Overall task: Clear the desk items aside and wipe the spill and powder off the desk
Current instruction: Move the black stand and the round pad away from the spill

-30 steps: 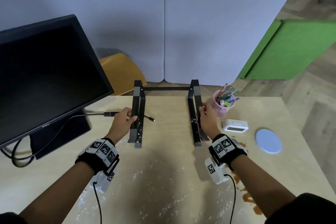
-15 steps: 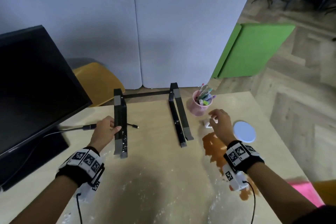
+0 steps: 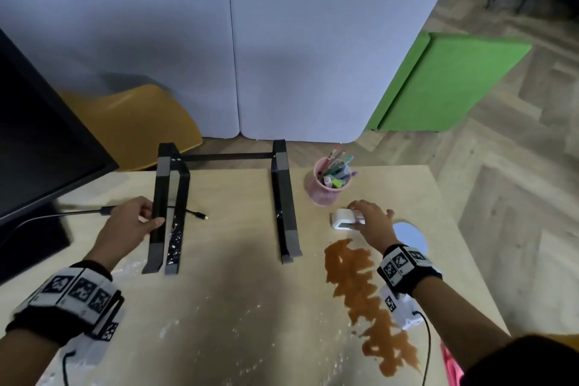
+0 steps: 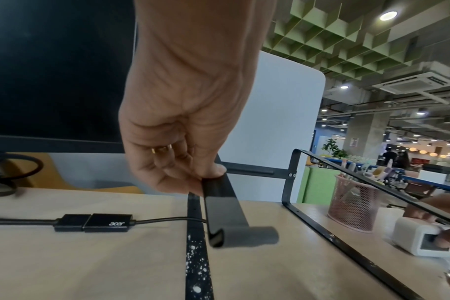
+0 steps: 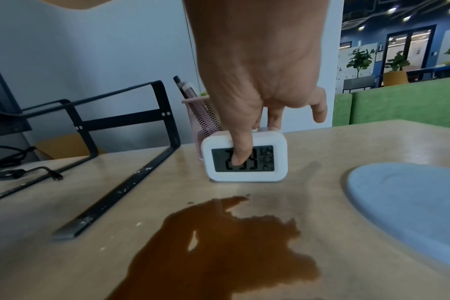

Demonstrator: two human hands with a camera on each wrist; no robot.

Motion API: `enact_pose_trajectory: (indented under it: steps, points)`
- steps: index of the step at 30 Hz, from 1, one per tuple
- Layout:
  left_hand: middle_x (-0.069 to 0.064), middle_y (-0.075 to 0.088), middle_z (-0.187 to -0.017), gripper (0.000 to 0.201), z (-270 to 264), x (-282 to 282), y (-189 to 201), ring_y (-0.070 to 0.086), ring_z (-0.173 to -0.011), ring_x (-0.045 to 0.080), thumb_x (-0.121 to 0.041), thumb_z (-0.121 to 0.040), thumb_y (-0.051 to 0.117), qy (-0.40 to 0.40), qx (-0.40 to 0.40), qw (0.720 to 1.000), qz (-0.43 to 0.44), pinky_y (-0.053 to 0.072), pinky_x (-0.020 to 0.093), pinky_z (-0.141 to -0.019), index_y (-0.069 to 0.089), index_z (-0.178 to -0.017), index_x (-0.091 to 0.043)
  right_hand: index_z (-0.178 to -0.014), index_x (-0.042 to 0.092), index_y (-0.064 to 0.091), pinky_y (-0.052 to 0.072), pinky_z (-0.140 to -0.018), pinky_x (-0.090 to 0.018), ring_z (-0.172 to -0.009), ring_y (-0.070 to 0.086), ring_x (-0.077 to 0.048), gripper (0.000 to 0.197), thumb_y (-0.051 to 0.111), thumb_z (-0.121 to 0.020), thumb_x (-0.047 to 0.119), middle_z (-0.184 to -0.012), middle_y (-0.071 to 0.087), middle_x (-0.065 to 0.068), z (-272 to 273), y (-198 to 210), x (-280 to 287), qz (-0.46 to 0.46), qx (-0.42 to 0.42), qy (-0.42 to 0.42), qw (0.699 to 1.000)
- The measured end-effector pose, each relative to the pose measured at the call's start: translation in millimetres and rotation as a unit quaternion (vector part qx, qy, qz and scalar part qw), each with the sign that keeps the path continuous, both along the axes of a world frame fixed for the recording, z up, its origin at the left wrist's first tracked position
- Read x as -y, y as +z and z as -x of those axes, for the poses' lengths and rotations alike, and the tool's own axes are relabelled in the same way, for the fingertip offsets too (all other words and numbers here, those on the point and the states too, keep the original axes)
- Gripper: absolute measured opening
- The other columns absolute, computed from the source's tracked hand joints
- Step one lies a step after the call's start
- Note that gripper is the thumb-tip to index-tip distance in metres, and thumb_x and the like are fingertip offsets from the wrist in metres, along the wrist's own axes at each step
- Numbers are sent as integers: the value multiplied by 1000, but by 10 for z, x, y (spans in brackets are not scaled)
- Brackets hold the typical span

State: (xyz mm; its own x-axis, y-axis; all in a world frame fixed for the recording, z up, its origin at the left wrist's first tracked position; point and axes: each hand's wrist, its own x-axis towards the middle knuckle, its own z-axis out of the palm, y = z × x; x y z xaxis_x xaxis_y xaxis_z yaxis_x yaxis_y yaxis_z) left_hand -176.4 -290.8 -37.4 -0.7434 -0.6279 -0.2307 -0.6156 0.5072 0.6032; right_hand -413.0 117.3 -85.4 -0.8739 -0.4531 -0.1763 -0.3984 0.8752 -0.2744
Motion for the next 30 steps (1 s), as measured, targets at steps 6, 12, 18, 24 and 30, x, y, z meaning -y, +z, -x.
enact_pose_trajectory:
  steps: [6,12,18,24,30]
  points:
    - [13,55,-80,14,21,-55,80,56,-67,29,-3,-82,69,10,8,1000,-17,43,28,-51,55,-85,-5,-107,21,59,25,-94,-50,-104,51,-24,23,61,-85,13,-106,59,2,247,26,14,-7,-32,-16,999]
    - [11,53,-78,13,19,-86,100,54,-63,26,1,-82,67,31,13,999,-19,43,28,-53,58,-92,0,-103,19,59,22,-98,-56,-104,53,-25,21,63,-84,12,-104,59,0,617,3,73,-2,-43,-20,999]
    - [12,57,-83,14,10,-117,122,57,-63,28,-2,-83,67,33,17,999,-12,44,30,-55,58,-93,-2,-104,20,59,21,-98,-58,-105,53,-25,22,65,-84,16,-105,60,1,825,-58,121,-7,-43,-17,999]
    - [14,58,-86,12,15,-165,133,57,-66,29,-2,-84,66,34,17,999,1,44,30,-54,57,-93,-3,-117,23,56,16,-103,-59,-112,51,-24,34,65,-84,19,-112,58,1,789,-30,29,6,-27,-24,999]
    - [16,58,-87,14,10,-132,74,56,-66,32,-1,-84,66,32,25,999,16,46,33,-53,57,-94,-1,-137,19,38,22,-105,-54,-127,39,-25,60,66,-84,17,-133,43,-3,671,177,-468,-23,10,-57,998]
